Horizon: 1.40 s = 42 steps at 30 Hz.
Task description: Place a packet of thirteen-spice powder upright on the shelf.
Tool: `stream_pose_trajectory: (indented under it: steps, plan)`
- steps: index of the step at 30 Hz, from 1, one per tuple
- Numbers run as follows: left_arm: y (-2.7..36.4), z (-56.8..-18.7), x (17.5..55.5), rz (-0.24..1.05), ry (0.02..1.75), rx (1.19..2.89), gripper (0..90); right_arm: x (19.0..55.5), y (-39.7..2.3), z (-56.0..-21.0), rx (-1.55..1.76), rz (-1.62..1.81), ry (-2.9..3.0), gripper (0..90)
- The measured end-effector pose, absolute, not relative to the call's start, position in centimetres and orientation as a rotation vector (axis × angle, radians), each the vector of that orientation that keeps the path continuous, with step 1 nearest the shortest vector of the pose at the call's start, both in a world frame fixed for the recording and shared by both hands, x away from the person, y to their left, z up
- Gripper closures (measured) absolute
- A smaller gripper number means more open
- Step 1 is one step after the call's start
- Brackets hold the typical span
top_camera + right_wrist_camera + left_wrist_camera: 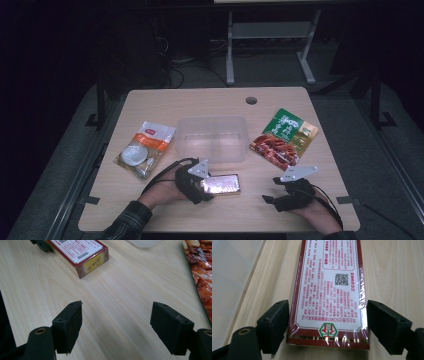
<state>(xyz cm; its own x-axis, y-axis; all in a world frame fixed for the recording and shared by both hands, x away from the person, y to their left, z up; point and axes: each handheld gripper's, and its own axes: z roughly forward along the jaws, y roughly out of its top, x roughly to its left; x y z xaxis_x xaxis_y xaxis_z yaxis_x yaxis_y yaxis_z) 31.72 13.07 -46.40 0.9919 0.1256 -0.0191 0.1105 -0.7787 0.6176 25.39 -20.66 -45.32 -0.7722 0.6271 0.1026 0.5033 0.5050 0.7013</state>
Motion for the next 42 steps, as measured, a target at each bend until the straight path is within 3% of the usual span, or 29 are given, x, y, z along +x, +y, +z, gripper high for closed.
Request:
stream_pose_trajectory:
  steps: [11,25,42]
  plan:
    - [13.3,-46.3,31.7,0.032,0.174,2.454,30.6,25.5,-20.7,-45.4,0.989,1.112,2.567,24.2]
    - [13.5,-46.2,31.7,0.010,0.196,2.446,31.9,25.5,-20.8,-45.3,0.991,1.110,2.569,22.1]
    - [16.0,-43.8,31.1,-0.029,0.242,2.252,31.8,25.5,-20.7,-44.2,0.952,1.179,2.584,18.7]
